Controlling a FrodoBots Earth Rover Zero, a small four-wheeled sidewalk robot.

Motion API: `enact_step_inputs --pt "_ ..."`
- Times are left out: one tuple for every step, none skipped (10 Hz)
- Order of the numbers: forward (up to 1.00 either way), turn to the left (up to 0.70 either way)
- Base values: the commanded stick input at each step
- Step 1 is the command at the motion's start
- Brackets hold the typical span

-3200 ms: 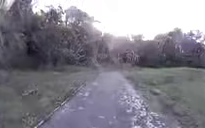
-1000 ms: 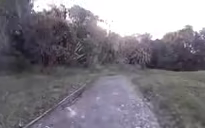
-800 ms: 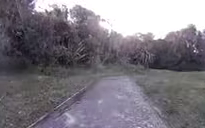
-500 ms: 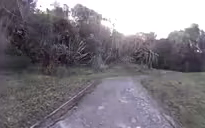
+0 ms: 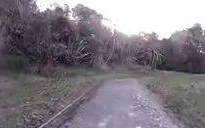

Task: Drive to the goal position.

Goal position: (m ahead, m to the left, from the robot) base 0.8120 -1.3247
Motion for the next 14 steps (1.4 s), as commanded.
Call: enact_step_inputs --pt "0.70 0.00" --pt "0.70 0.00" --pt "0.70 0.00" --pt "0.70 0.00" --pt "0.70 0.00" --pt "0.70 0.00" --pt "0.70 0.00" --pt "0.70 0.00" --pt "0.70 0.00" --pt "0.70 0.00" --pt "0.70 0.00" --pt "0.70 0.00" --pt "0.70 0.00" --pt "0.70 0.00"
